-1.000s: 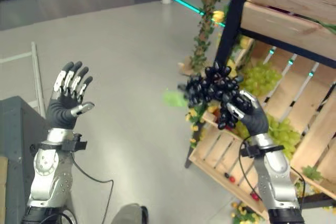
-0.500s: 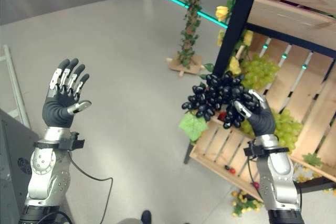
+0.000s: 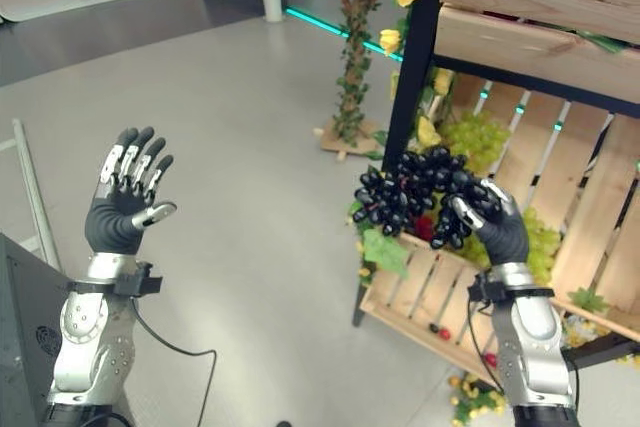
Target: Pick up the fruits from the basket on one side to the basket on the other side
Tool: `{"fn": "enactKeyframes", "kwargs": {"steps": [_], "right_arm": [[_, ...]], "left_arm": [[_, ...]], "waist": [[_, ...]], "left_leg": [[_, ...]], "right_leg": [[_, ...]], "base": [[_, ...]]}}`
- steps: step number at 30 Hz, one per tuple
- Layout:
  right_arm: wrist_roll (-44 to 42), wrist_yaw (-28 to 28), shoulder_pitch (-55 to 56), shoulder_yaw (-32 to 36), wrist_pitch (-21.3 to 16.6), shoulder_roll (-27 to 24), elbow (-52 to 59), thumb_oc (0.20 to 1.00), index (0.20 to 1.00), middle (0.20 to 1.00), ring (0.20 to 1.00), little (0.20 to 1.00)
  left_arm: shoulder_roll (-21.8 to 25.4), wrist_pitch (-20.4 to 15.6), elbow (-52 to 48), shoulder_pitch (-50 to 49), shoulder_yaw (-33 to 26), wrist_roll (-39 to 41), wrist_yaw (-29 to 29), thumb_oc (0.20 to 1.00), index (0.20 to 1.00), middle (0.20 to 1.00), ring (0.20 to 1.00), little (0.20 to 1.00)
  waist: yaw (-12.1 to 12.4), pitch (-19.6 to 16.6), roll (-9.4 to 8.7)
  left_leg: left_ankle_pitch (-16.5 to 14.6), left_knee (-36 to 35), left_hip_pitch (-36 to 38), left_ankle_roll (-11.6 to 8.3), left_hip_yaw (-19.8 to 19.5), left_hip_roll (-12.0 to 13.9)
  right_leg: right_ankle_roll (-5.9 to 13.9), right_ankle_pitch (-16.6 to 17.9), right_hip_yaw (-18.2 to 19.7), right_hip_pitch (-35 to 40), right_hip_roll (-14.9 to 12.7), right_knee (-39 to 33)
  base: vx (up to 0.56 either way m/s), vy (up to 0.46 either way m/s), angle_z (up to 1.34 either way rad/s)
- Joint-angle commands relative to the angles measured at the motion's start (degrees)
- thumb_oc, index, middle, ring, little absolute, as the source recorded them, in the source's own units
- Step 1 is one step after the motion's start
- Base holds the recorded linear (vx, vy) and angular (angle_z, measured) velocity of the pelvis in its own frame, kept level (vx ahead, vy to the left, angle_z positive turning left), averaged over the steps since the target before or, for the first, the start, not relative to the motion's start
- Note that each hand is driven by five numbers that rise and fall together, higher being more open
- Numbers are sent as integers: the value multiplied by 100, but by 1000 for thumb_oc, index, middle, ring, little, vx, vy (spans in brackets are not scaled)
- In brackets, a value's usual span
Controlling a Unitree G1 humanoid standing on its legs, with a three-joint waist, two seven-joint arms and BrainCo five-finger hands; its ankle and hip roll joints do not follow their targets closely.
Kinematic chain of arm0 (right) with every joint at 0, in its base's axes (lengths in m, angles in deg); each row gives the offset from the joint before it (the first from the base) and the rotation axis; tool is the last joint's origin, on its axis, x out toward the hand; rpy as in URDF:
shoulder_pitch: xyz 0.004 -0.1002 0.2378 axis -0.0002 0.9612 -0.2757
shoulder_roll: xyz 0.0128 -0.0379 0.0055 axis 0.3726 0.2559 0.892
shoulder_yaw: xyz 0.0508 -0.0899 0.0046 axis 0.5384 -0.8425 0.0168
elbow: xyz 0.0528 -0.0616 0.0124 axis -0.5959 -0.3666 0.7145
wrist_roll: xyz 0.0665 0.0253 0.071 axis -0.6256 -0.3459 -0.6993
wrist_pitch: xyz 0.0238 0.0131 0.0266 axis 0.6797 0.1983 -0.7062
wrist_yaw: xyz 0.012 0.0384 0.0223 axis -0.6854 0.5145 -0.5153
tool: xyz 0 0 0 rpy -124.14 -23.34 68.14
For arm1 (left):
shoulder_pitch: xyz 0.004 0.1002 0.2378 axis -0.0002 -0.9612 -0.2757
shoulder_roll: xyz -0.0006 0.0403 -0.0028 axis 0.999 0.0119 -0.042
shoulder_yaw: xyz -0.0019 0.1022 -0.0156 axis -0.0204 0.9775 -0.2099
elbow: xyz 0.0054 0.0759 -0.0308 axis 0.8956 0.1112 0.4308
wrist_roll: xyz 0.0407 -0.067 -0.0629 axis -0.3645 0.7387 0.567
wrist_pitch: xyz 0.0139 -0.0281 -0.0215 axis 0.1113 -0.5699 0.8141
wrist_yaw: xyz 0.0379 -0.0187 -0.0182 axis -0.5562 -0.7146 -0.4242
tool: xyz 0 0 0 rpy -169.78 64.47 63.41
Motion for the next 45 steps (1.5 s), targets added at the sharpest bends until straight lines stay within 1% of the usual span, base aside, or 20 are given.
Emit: {"fn": "enactKeyframes", "kwargs": {"steps": [1,10,17,18,25,26,31,32,38,41,43,45], "right_arm": [[-154,-109,-377,366,-354,-99,227,200,200,200,200,200],[-89,-88,-366,323,-302,-79,373,200,200,200,200,200],[81,-470,-612,422,-367,-240,-82,200,200,200,200,200],[69,-611,-744,443,-391,-306,-299,200,200,200,200,200],[102,-1015,-1115,560,-450,-659,-818,200,200,200,200,200],[77,-1111,-1210,590,-443,-774,-1061,200,200,200,200,200],[106,-1175,-1382,523,-407,-992,-1287,200,200,200,200,200],[158,-1220,-1512,456,-371,-1103,-1416,200,200,200,200,200],[118,-1426,-2115,143,-282,-1342,-2029,200,200,200,200,200],[100,-1572,-2572,-74,-226,-1568,-2530,200,200,200,200,200],[71,-1716,-3084,-278,-147,-1857,-3072,200,200,200,200,200],[70,-1721,-3252,-375,-120,-1956,-3255,200,200,200,200,200]], "left_arm": [[79,-194,-211,-38,-202,135,22,1000,1000,1000,1000,1000],[13,-184,-221,-226,-314,137,34,1000,1000,1000,1000,1000],[49,-185,-218,-213,-300,151,85,1000,1000,1000,1000,1000],[79,-177,-216,-189,-280,164,112,1000,1000,1000,1000,1000],[181,-151,-241,-173,-227,191,169,1000,1000,1000,1000,1000],[221,-127,-248,-188,-206,213,170,1000,1000,1000,1000,1000],[270,-116,-243,-196,-196,236,172,1000,1000,1000,1000,1000],[303,-108,-247,-183,-173,247,174,1000,1000,1000,1000,1000],[362,-76,-286,-199,-44,310,181,1000,1000,1000,1000,1000],[407,-50,-289,-202,35,339,197,1000,1000,1000,1000,1000],[486,-26,-295,-214,129,361,217,1000,1000,1000,1000,1000],[510,-24,-281,-219,141,365,224,1000,1000,1000,1000,1000]], "waist": [[-96,-249,-109],[-207,-226,-146],[-210,-229,-181],[-190,-232,-190],[-128,-241,-224],[-92,-243,-240],[-51,-217,-265],[-14,-219,-279],[81,-219,-304],[125,-198,-312],[171,-185,-329],[178,-177,-327]], "left_leg": [[-267,14,-89,-21,34,-224],[-309,27,-17,-11,110,-202],[-359,62,43,-6,114,-199],[-374,96,46,-6,109,-200],[-386,123,52,-13,74,-198],[-385,122,56,-13,59,-192],[-387,145,46,-15,13,-191],[-387,153,40,-17,3,-187],[-387,152,37,-19,-14,-192],[-381,150,37,-23,-15,-192],[-371,145,40,-31,-25,-188],[-368,147,41,-34,-26,-187]], "right_leg": [[567,97,-193,-22,-151,150],[535,46,-95,0,-124,211],[508,-19,-81,40,-111,289],[505,-32,-90,56,-104,306],[500,-50,-146,102,-104,299],[496,-56,-175,120,-98,292],[475,-62,-195,148,-84,277],[471,-66,-209,151,-80,270],[460,-62,-231,188,-62,232],[450,-58,-245,195,-53,225],[444,-55,-255,197,-50,224],[442,-53,-255,195,-47,228]], "base": [[0,0,0],[12,-5,-5],[33,-13,-4],[0,0,0],[10,-6,0],[19,-14,3],[8,-6,1],[6,-6,3],[7,-6,2],[0,0,0],[0,0,0],[0,0,0]]}}
